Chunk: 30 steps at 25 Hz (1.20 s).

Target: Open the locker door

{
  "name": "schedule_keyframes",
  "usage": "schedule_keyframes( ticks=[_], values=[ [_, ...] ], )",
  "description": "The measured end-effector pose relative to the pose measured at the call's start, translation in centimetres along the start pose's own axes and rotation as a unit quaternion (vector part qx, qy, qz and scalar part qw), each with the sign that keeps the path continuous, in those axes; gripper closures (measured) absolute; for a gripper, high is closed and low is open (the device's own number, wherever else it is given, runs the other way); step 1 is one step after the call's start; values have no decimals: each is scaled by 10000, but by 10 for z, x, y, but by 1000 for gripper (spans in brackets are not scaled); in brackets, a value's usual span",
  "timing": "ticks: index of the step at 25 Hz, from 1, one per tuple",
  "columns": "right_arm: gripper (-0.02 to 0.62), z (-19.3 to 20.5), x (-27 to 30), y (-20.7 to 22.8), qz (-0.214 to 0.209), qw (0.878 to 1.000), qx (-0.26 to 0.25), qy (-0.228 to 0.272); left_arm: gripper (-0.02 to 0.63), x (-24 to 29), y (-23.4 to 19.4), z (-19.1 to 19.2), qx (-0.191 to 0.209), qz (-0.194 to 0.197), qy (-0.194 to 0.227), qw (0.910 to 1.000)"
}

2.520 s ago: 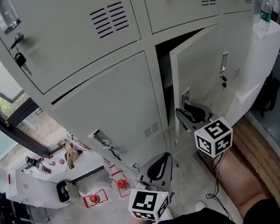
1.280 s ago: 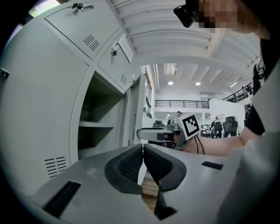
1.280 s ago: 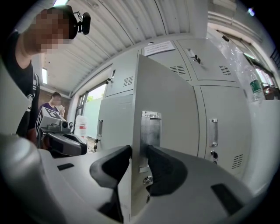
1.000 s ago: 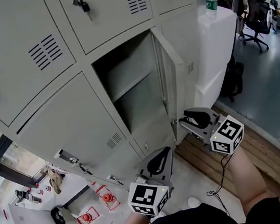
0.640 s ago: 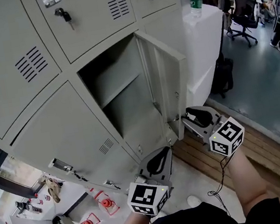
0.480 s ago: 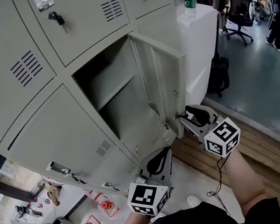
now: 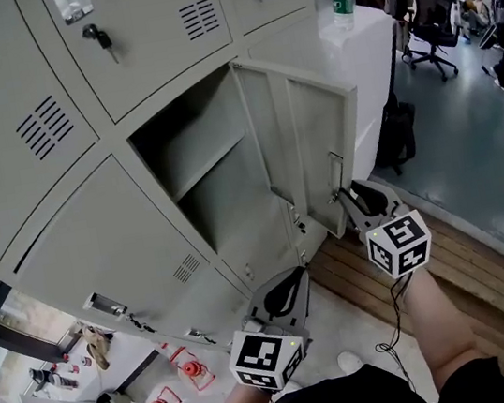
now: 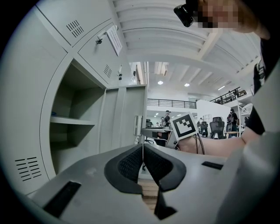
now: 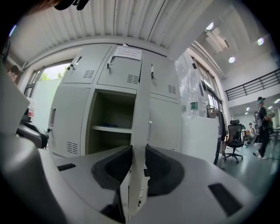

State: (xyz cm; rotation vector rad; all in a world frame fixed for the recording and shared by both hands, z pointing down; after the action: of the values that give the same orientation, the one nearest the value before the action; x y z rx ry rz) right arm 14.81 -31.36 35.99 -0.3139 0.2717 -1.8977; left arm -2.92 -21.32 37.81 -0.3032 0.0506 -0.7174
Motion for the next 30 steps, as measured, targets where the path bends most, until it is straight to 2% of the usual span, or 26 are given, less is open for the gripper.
schedule_keyframes(
  ticks=[10, 20, 24, 28, 29, 30],
  values=[
    [453, 9, 7, 31, 6, 9998, 170, 67, 586, 12, -1, 4, -29, -335, -87, 9994],
    [451, 10, 7, 39, -485, 9986, 115, 176, 586, 35, 15, 9, -158, -731, 87, 9972],
    [448, 10, 2, 41, -685, 9972, 55, 281, 586, 39, 22, 11, -191, -1007, 240, 9944],
    [448, 1, -14, 50, -550, 9966, -131, 599, 586, 32, 27, 14, -226, -1405, 372, 9891],
    [454, -4, -19, 51, -509, 9960, -217, 703, 586, 29, 29, 15, -232, -1508, 395, 9875],
    [489, -8, -23, 49, -522, 9950, -298, 799, 586, 25, 30, 16, -238, -1611, 416, 9858]
  ],
)
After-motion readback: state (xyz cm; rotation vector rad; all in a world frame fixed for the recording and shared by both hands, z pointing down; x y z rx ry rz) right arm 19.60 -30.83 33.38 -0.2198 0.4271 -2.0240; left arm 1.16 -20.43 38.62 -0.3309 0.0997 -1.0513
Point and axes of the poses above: the fingertips, and each gripper's own axes: x forward along the fingers, y to its right, z out of its underside, the point moved 4 cm from there along -x, backward along the fingers, and after that the axes turned 13 degrees about -x, right-handed, at the moved point
